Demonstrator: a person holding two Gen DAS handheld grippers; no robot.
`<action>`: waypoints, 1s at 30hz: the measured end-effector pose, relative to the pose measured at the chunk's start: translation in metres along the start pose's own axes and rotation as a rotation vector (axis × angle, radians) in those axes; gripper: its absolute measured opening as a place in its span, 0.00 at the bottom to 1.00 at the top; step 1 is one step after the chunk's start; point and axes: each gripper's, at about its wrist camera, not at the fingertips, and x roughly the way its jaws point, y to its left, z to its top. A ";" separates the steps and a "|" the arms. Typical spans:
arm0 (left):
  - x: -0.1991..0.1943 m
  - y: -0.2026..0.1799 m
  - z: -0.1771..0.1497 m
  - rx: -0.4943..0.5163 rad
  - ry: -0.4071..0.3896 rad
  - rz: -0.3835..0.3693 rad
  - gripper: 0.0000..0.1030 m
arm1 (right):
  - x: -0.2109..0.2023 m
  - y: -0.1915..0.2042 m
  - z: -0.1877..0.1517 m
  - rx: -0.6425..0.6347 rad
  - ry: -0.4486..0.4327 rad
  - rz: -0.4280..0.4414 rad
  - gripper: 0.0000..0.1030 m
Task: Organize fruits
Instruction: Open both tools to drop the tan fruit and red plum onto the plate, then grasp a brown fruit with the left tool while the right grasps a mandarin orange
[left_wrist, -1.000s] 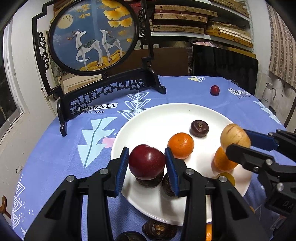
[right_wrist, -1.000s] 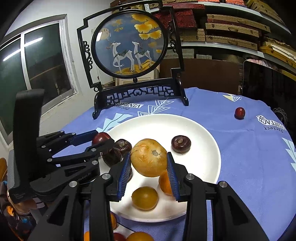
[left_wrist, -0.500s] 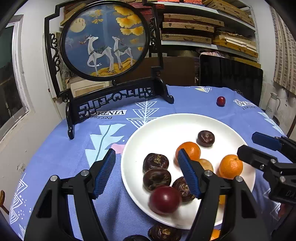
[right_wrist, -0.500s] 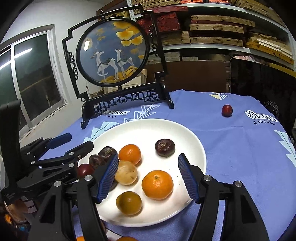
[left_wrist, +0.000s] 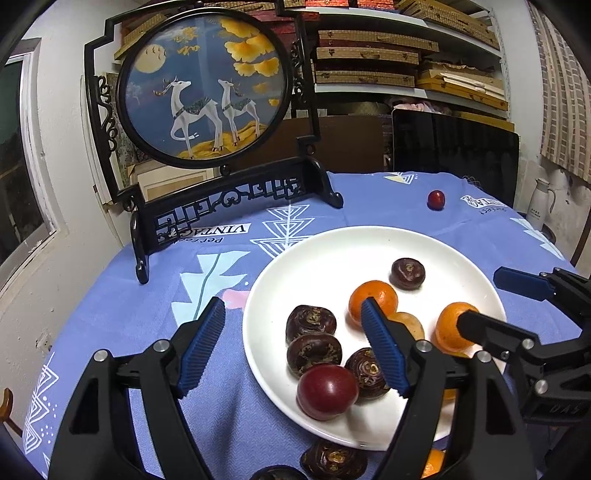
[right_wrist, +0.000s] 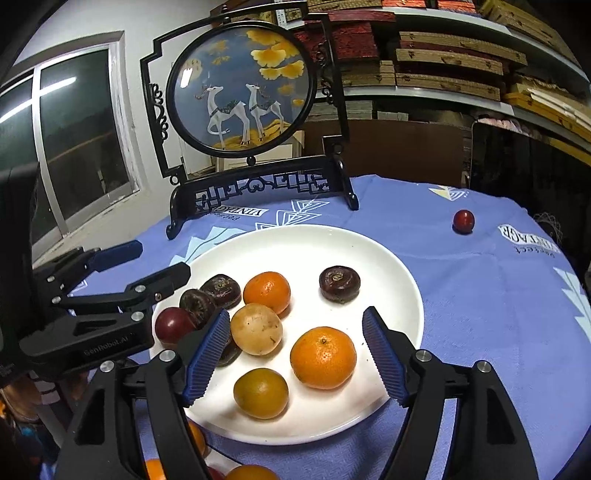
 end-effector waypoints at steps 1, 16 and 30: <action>-0.003 0.000 0.001 0.003 -0.007 -0.003 0.72 | -0.001 0.001 0.001 -0.005 -0.002 0.004 0.73; -0.071 0.067 -0.049 0.022 0.029 -0.034 0.85 | -0.075 0.066 -0.069 -0.231 0.204 0.098 0.77; -0.070 0.057 -0.094 0.153 0.170 -0.084 0.86 | -0.022 0.084 -0.081 -0.082 0.383 0.196 0.41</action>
